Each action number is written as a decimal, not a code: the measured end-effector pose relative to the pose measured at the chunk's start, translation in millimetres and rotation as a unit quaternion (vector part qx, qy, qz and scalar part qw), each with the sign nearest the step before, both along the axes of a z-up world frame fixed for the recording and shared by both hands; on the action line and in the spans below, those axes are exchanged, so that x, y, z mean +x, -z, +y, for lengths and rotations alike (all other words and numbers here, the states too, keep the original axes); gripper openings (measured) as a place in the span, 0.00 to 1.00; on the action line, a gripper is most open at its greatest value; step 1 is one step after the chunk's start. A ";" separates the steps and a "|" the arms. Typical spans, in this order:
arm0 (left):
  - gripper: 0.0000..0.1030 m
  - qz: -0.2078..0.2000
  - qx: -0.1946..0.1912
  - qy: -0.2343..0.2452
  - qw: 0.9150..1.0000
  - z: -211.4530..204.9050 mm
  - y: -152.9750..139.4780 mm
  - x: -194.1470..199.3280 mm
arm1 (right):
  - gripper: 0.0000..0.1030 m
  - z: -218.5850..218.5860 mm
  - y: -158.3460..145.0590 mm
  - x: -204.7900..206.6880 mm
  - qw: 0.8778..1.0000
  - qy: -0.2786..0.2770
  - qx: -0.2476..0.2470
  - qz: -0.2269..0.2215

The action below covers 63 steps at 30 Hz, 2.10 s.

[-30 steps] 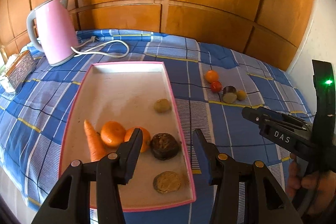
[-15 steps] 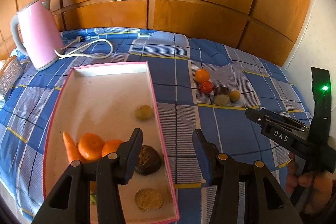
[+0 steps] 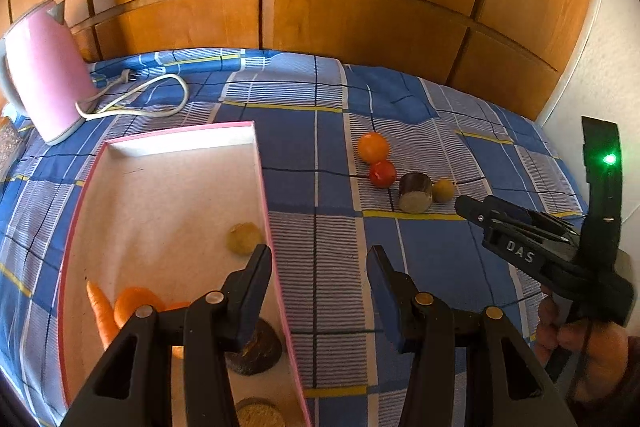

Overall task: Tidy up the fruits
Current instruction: 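Move the right tool back toward the yellow fruit on the bedspread, then grasp the small orange with the left tool while the right tool grasps a yellow fruit, then lift the orange with the left tool while the right tool lifts the yellow fruit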

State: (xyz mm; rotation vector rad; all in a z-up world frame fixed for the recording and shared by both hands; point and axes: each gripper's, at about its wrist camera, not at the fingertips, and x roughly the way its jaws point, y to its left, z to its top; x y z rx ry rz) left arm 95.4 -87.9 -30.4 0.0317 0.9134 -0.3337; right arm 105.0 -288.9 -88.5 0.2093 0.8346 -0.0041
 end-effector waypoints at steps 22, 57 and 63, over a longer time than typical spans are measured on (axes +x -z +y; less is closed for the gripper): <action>0.49 0.044 -0.021 0.025 0.998 -46.4 21.0 59.4 | 0.26 -5.6 21.6 38.4 0.999 -0.032 -0.027 0.008; 0.34 0.080 -0.040 0.036 0.995 -92.7 50.5 144.6 | 0.26 -5.6 21.5 36.3 0.998 -0.052 -0.041 -0.004; 0.34 0.068 -0.042 0.025 0.996 -75.9 40.2 127.3 | 0.26 -5.2 20.8 37.0 0.998 -0.051 -0.040 0.001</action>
